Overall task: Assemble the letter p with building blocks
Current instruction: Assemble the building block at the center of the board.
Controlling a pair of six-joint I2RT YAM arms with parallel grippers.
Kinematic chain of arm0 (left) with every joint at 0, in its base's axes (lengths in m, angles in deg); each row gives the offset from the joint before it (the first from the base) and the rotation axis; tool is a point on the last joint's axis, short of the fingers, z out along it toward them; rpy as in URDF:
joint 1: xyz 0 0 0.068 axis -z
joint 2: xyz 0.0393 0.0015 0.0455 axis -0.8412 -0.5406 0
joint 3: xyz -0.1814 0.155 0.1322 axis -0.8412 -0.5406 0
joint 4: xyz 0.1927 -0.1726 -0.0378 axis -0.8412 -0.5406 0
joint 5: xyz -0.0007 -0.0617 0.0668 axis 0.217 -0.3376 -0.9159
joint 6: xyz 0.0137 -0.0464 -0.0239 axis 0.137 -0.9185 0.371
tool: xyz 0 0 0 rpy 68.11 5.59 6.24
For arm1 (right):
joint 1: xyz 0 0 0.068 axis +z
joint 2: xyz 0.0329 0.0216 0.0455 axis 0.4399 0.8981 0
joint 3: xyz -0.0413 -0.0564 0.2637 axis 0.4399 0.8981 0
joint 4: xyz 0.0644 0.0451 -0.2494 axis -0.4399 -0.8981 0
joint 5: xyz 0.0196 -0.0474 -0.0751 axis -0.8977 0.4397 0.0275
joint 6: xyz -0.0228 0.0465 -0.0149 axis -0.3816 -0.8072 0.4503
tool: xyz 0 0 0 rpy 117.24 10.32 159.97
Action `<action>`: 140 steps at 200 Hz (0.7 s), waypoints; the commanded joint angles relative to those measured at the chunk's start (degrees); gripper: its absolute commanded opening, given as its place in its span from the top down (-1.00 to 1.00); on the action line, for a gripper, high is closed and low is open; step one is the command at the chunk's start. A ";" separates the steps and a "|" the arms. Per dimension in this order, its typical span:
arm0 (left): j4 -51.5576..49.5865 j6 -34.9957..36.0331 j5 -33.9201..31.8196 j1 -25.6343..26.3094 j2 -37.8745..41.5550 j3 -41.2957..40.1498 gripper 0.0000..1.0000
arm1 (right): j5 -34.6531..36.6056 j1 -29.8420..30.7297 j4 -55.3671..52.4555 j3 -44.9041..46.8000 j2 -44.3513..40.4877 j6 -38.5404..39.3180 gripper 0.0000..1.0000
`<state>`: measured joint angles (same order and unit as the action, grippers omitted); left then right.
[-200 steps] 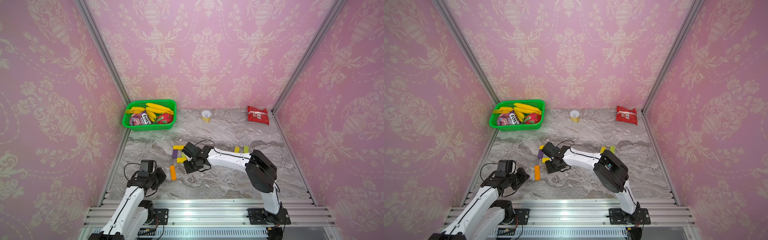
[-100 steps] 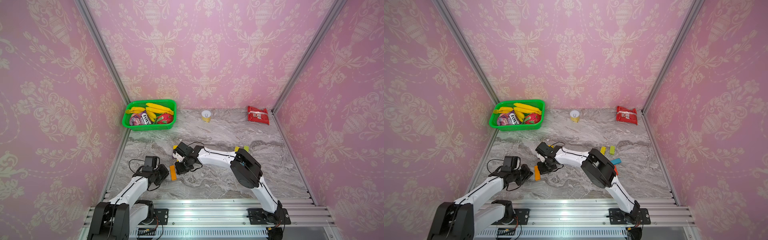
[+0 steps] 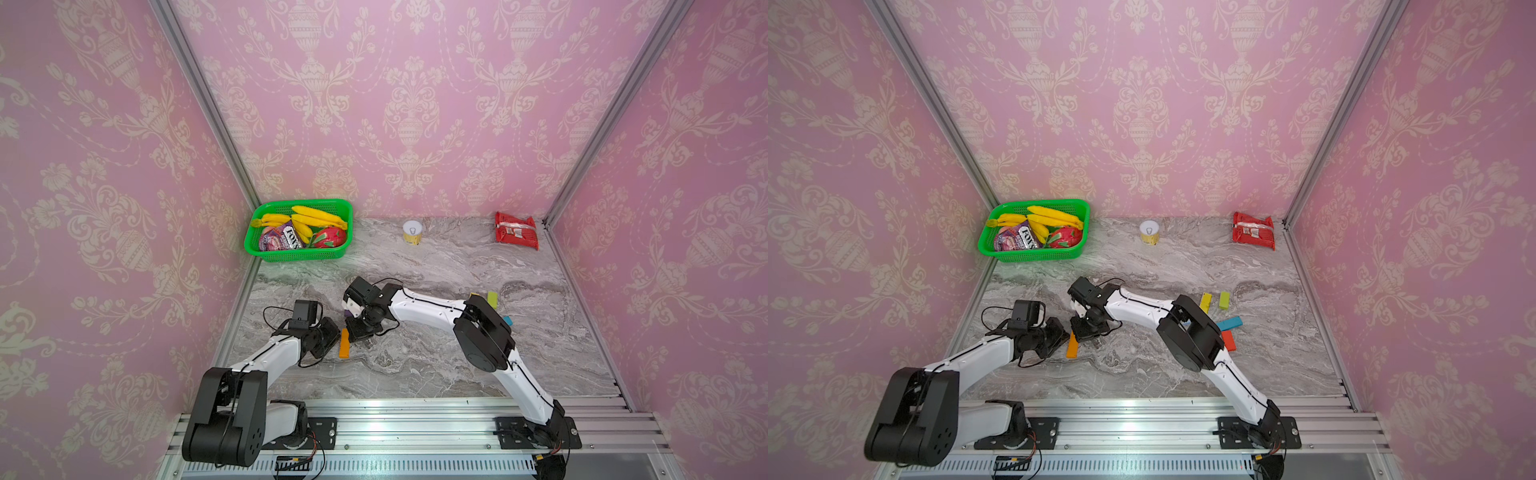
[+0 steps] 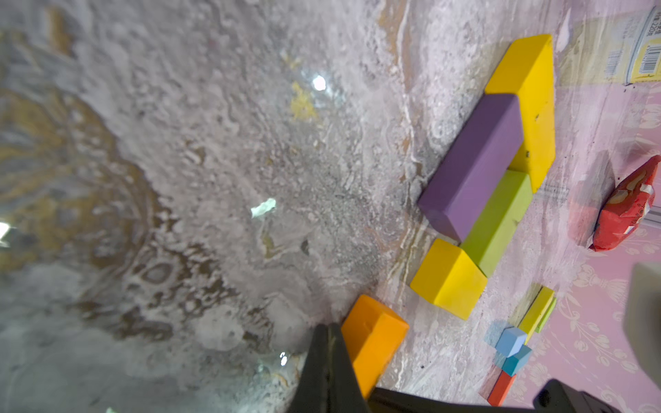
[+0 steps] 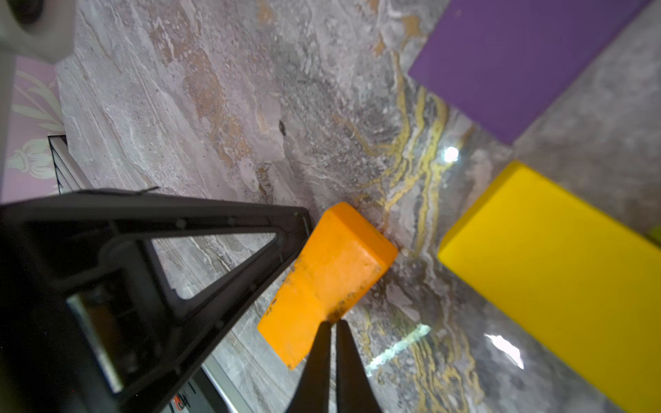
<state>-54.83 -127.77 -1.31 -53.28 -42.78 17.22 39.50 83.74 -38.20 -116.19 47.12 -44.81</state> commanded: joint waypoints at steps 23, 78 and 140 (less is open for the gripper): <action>-7.69 2.96 -4.51 0.23 2.05 2.97 1.00 | 1.05 -0.54 -3.29 -4.18 2.19 0.39 0.81; -14.99 8.15 -3.91 0.31 7.95 2.97 1.00 | 4.00 0.01 -2.27 5.64 -5.55 -0.10 0.81; -15.39 7.13 -0.91 0.49 13.36 -2.11 1.00 | 2.21 1.06 -2.85 5.03 -4.27 0.95 0.81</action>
<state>-68.23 -121.52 -4.20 -53.28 -30.63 16.89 42.47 84.03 -40.36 -110.09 43.25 -44.96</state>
